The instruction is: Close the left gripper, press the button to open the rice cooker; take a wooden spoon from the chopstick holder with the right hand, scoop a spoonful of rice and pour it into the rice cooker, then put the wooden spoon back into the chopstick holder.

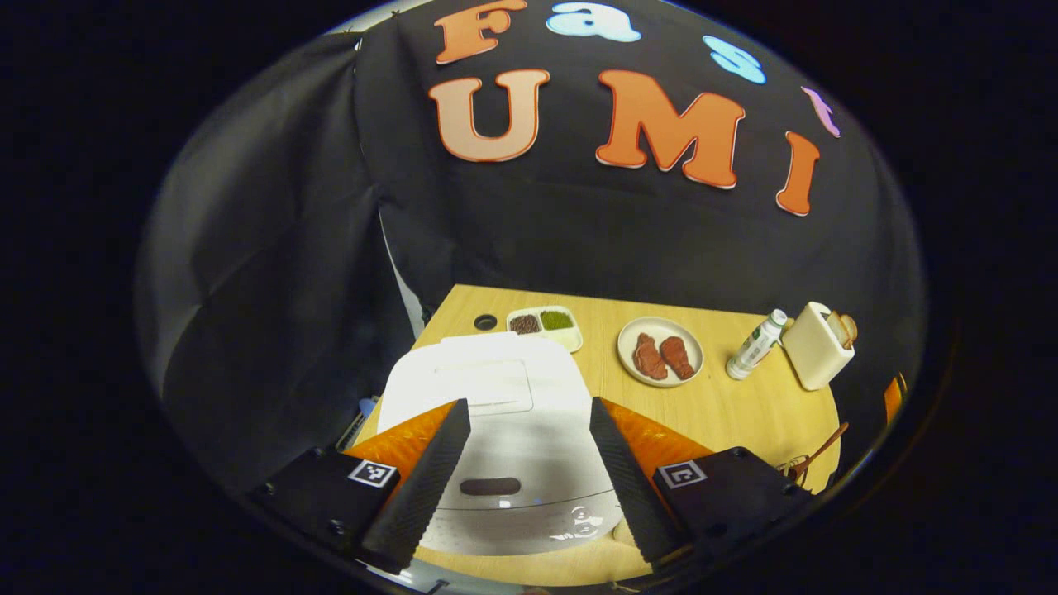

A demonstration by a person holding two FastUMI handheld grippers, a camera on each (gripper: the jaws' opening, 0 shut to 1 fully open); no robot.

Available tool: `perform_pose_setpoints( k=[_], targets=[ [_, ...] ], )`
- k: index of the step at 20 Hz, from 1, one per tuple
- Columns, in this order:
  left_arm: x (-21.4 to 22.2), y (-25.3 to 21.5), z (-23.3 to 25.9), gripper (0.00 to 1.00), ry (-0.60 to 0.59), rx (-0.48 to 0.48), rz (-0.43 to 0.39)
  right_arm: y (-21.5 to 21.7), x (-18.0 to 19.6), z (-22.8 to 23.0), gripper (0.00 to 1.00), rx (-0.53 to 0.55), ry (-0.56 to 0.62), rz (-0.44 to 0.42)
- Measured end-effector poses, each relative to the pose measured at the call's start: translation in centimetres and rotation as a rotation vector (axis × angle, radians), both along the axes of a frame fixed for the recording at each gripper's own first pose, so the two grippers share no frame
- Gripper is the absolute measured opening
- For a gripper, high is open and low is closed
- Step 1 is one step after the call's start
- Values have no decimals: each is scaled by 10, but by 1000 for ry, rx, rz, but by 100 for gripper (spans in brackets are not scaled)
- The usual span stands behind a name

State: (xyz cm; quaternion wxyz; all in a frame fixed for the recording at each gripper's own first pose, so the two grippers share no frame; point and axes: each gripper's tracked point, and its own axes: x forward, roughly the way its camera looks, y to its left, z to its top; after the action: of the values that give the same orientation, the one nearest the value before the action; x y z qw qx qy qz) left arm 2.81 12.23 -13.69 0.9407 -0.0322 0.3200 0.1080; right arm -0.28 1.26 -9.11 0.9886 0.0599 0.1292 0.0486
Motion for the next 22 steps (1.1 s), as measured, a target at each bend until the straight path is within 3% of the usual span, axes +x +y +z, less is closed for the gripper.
perform_pose_setpoints(
  k=[5, 10, 14, 16, 22],
  targets=[
    [-11, -12, 42, 100, -207, 38, -8, 32, 15, 16, 91, -15, -84, 64],
    [-25, -15, 78, 100, -393, 159, -46, 71, 18, 12, 91, -14, -79, 164],
    [-38, -23, 89, 100, -470, 153, -39, 85, 20, 20, 91, -13, -112, 182],
    [-44, -45, 87, 100, -480, 115, -95, 90, 22, 26, 91, -5, -139, 181],
    [-36, -65, 100, 100, -522, 130, -130, 108, 20, 24, 91, -18, -135, 226]
  ],
)
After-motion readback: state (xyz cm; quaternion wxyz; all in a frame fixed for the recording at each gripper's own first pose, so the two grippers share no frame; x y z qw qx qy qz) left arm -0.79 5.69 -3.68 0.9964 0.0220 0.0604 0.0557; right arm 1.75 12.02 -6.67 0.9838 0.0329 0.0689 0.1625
